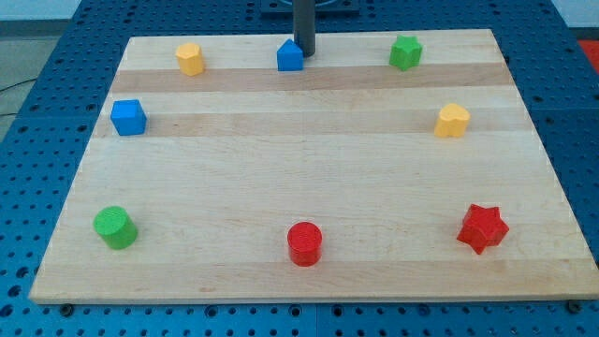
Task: Move the yellow heart towards the center of the board
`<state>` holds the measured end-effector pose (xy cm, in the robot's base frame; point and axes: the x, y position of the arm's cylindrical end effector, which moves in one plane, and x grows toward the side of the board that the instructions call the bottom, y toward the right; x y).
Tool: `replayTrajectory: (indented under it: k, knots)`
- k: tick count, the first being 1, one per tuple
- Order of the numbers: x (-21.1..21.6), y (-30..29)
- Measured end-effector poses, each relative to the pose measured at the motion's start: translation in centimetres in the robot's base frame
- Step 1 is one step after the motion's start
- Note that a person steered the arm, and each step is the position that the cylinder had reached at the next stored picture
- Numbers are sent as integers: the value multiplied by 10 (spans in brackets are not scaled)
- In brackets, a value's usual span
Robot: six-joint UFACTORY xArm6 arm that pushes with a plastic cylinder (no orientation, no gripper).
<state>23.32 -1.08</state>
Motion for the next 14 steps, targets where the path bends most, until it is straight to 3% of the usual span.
replayTrajectory:
  k: [1, 2, 4, 7, 8, 9, 12, 14]
  knots:
    - [0, 8]
    - [17, 42]
    - [64, 52]
    - [43, 52]
    - [12, 90]
    - [9, 156]
    - [11, 100]
    - [90, 108]
